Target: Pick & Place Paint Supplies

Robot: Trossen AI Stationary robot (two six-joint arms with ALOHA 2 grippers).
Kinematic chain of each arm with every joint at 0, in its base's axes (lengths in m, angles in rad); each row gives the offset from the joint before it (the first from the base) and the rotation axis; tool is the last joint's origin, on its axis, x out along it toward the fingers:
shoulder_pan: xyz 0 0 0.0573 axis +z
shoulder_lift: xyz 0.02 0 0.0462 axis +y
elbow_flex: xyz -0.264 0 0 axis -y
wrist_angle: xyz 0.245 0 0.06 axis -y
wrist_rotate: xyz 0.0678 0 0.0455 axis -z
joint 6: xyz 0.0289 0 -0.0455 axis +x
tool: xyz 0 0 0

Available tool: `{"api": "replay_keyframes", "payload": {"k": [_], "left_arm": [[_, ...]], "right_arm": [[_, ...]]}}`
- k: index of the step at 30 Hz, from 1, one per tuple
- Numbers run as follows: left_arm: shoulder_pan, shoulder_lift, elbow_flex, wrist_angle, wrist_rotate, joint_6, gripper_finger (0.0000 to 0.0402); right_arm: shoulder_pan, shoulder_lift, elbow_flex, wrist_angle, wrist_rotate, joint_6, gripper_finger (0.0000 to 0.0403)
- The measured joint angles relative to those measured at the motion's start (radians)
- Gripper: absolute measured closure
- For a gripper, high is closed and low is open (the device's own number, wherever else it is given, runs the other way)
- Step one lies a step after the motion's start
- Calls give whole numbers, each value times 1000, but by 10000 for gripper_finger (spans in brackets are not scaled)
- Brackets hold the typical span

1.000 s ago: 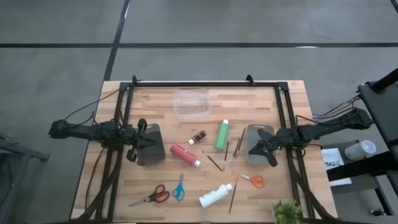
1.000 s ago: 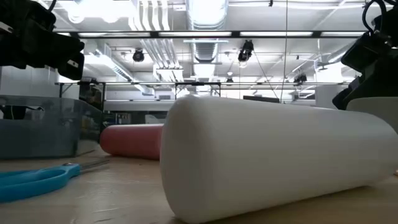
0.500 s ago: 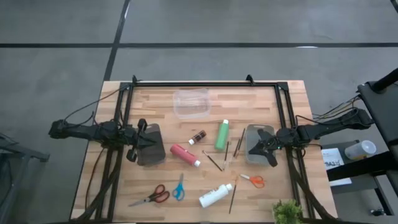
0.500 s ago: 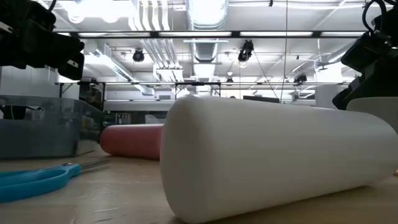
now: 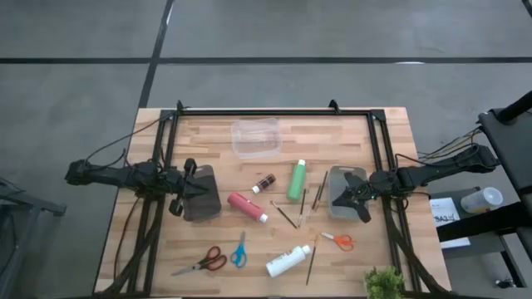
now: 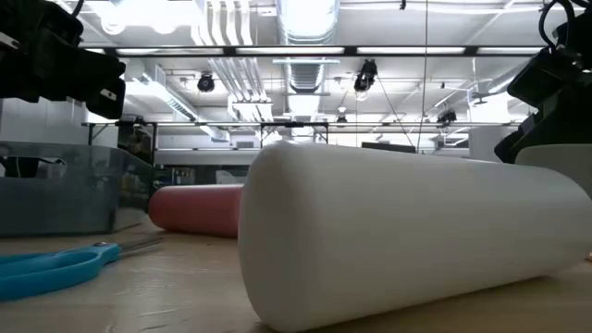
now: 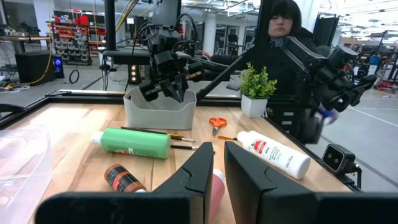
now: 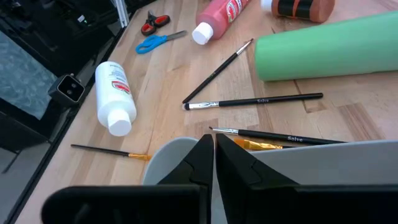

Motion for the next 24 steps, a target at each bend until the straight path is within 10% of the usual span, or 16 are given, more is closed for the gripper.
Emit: {"api": "replay_keyframes", "payload": {"k": [24], "left_arm": [[0,0,0,0,0,0,351]], "right_arm": [[-2,11,144,194,2,-64,388]]}}
